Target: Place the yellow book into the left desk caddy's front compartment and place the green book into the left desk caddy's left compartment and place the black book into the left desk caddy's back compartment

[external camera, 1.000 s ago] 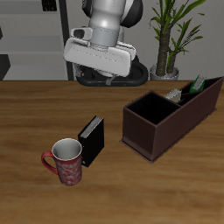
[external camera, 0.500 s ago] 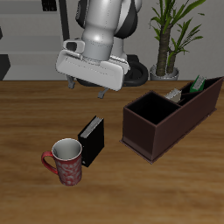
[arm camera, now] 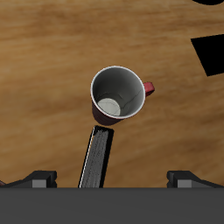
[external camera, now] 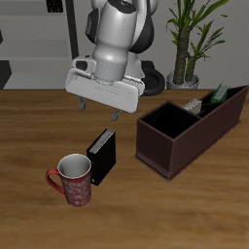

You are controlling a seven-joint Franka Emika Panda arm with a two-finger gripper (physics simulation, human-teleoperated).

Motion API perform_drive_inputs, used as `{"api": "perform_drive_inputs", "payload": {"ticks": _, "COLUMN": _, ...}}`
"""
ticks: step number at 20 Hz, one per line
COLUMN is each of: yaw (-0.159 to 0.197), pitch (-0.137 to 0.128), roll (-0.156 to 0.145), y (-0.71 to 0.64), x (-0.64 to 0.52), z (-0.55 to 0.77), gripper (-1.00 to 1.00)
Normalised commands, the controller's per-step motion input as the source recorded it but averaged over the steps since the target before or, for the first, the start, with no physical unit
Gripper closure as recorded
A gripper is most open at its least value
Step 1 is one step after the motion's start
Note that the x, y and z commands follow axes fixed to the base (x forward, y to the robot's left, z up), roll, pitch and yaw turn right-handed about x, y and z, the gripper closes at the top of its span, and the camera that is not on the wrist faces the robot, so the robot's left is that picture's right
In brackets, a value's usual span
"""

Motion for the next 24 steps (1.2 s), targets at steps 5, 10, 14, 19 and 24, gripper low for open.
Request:
{"api": "perform_drive_inputs", "payload": {"ticks": 5, "yaw": 0.009, "pitch": 0.032, "roll": 0.023, "y": 0.09, "x": 0.07, "z": -0.29, "gripper": -1.00}}
{"api": "perform_drive_inputs", "payload": {"ticks": 10, "yaw": -0.022, "pitch": 0.059, "roll": 0.016, "y": 0.02, "x": 0.12, "z": -0.30, "gripper": -1.00}}
{"api": "perform_drive_inputs", "payload": {"ticks": 14, "yaw": -0.017, "pitch": 0.049, "roll": 0.014, "y": -0.03, "x": 0.07, "z": -0.17, "gripper": -1.00}}
{"api": "perform_drive_inputs", "payload": {"ticks": 19, "yaw": -0.068, "pitch": 0.092, "roll": 0.034, "y": -0.12, "x": 0.09, "z": -0.11, "gripper": -1.00}}
{"api": "perform_drive_inputs", "payload": {"ticks": 24, "yaw": -0.037, "pitch": 0.054, "roll": 0.032, "y": -0.10, "x": 0.04, "z": -0.01, "gripper": -1.00}}
